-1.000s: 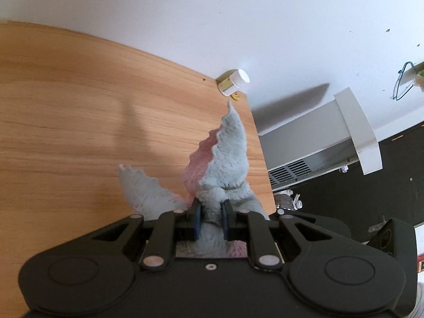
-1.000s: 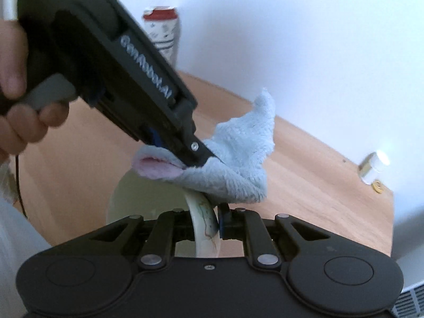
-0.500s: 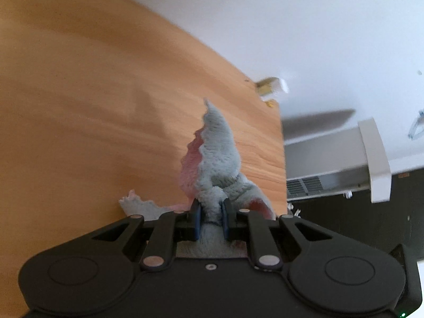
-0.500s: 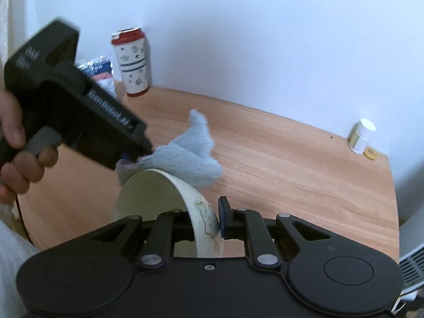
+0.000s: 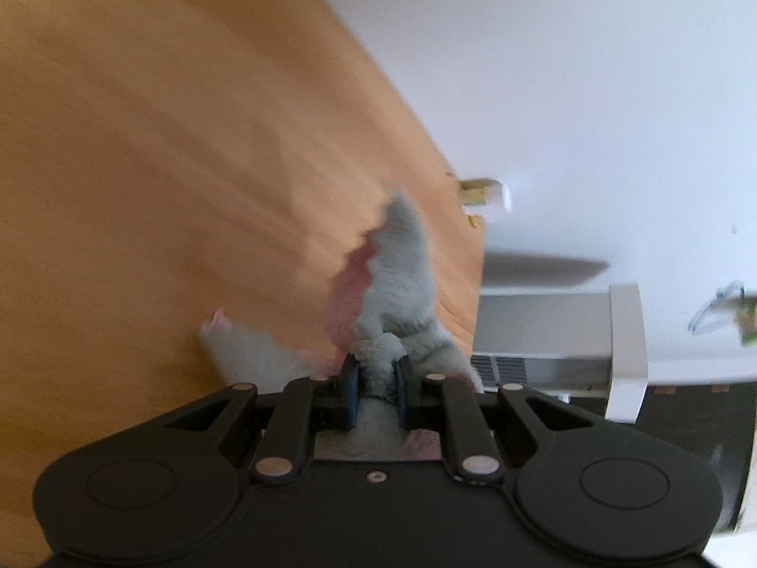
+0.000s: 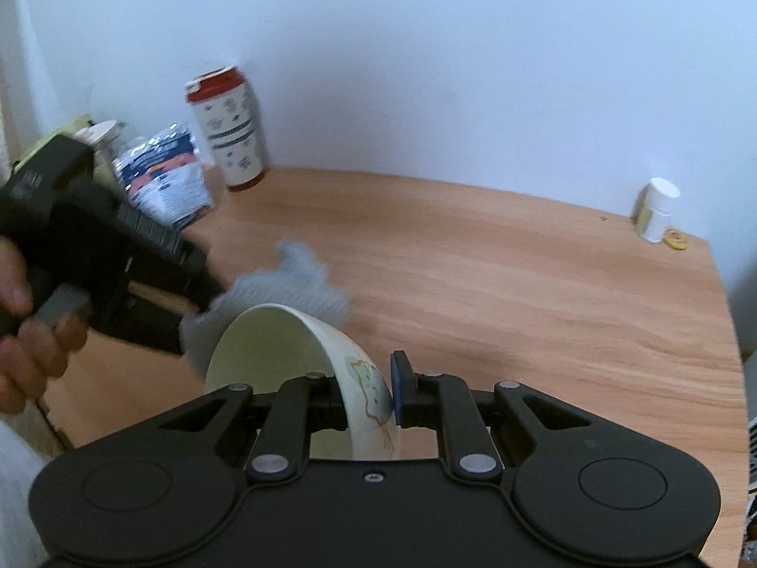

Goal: Clean bowl
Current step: 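Rub the towel on the bowl's outer wall with the left gripper while the right gripper holds the rim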

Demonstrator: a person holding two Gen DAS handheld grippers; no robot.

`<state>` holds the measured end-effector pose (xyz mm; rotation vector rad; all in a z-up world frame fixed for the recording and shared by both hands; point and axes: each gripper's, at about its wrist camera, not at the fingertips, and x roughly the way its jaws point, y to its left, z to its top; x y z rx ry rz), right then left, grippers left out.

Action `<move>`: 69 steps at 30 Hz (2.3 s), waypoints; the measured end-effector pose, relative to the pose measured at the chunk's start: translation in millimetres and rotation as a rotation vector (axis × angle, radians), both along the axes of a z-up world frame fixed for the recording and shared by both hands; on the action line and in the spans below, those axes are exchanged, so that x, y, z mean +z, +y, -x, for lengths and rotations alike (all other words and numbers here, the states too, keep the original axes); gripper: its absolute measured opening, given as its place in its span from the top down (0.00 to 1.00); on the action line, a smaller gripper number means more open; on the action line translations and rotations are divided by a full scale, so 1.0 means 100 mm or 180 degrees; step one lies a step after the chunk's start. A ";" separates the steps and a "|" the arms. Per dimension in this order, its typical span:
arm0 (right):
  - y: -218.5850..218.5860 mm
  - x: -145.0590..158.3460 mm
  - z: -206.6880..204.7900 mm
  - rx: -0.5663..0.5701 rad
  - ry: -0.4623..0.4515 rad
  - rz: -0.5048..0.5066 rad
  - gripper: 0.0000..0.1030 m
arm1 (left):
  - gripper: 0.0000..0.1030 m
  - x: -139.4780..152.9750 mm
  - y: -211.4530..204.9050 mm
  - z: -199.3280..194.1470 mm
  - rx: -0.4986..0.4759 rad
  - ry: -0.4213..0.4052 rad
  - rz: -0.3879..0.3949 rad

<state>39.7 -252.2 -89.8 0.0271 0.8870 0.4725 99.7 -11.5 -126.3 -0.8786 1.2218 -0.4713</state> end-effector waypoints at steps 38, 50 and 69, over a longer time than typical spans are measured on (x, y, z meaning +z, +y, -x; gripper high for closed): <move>0.07 0.13 0.09 -0.0327 0.0012 -0.0255 0.79 | 0.87 0.00 0.21 0.04 0.0201 0.0016 -0.0092; -0.16 0.10 -0.04 -0.0827 0.0168 -0.0497 0.78 | 0.88 -0.15 0.26 0.08 0.0159 0.0309 -0.0228; -0.16 0.00 -0.15 -0.0683 0.0474 -0.0777 0.78 | 0.87 -0.13 0.37 0.04 0.0476 0.0159 -0.0050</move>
